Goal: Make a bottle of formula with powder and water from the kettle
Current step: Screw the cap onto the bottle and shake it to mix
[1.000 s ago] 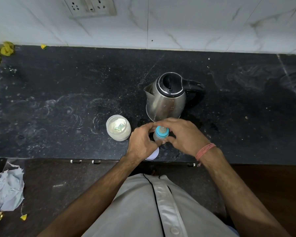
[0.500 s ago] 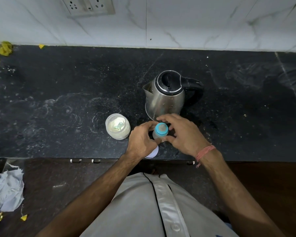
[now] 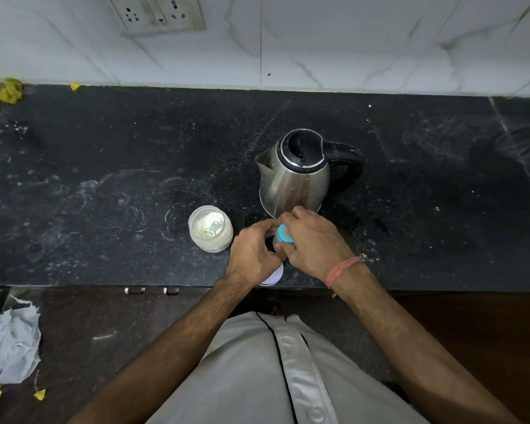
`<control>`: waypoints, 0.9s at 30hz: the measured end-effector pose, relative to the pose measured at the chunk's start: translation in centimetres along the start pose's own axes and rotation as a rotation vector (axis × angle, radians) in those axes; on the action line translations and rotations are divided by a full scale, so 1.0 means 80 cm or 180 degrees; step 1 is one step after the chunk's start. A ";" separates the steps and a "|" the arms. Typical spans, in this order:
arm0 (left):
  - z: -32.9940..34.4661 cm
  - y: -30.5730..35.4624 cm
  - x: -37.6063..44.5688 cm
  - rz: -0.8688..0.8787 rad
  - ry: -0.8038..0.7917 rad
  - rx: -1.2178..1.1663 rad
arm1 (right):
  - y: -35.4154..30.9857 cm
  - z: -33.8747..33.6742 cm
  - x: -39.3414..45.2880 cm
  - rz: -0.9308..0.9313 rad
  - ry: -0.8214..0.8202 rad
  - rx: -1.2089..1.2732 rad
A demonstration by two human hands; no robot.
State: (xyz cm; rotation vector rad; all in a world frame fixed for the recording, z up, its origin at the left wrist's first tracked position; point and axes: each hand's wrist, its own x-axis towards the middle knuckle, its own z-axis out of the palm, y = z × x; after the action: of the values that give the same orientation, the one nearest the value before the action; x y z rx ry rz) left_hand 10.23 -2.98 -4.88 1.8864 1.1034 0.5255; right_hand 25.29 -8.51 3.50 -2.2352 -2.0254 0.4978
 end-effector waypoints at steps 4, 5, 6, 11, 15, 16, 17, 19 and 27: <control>0.002 0.001 -0.003 0.0030 0.0048 0.0116 | -0.005 0.017 -0.004 0.0174 0.0126 0.0019; 0.002 0.002 -0.003 0.0057 0.0043 0.0131 | -0.005 0.020 -0.006 0.0184 0.0180 0.0020; 0.002 0.002 -0.003 0.0062 0.0028 0.0124 | -0.002 0.022 -0.006 0.0149 0.0226 0.0053; 0.004 -0.005 0.000 -0.0030 0.0032 0.0072 | 0.040 0.023 -0.007 -0.0301 0.0027 0.0795; 0.008 -0.003 -0.003 -0.0078 0.0148 0.0079 | 0.042 0.048 -0.020 -0.0022 0.0359 0.1815; 0.009 -0.001 -0.004 -0.0095 0.0164 0.0074 | 0.038 0.053 -0.022 0.0119 0.0507 0.2002; 0.009 -0.001 -0.005 -0.0104 0.0177 0.0074 | 0.032 0.057 -0.024 0.0316 0.0685 0.2122; 0.011 -0.003 -0.006 -0.0095 0.0203 0.0081 | 0.018 0.066 -0.028 0.0870 0.1094 0.2276; 0.005 -0.006 0.001 -0.0026 0.0023 -0.0007 | 0.018 0.055 -0.024 0.0315 0.0724 0.2591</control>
State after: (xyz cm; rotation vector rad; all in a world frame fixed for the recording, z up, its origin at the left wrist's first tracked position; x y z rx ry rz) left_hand 10.35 -3.03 -5.48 1.8789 1.1142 0.5290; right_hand 25.25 -11.23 -0.73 -1.7733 -1.2670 0.8404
